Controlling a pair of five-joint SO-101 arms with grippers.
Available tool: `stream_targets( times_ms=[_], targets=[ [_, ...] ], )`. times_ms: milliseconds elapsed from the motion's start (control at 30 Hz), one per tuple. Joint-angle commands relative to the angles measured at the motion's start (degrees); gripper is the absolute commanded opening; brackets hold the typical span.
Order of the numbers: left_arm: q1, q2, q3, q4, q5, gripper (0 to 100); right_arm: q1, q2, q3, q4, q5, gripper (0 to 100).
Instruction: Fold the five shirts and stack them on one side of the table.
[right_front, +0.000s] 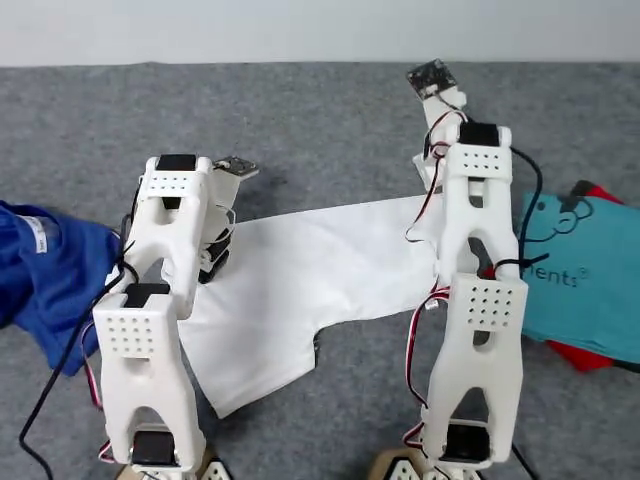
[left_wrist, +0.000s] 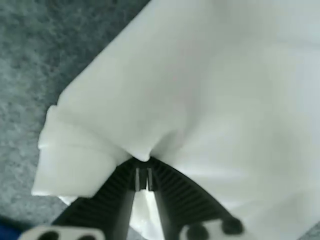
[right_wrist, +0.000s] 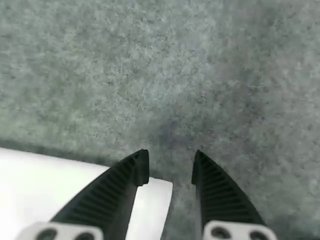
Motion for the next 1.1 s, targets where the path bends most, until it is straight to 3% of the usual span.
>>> stream_targets(
  times_ms=[0, 333, 667, 1067],
  targets=[
    [0.4, 2.9, -0.2, -0.4, 0.3, 1, 0.0, -1.4, -7.0, 5.1, 0.5, 14.7],
    [0.8, -6.4, -0.5, -0.6, 0.3, 1, -0.5, -0.9, -21.1, 30.8, 0.3, 14.7],
    [0.9, -0.4, 1.8, -0.9, 0.0, 1, -1.4, -1.9, -4.4, 27.6, -0.8, 10.3],
    [0.9, 1.5, 0.6, -1.0, 0.1, 1, -1.7, 4.3, -9.4, 11.6, -0.6, 10.2]
  ],
)
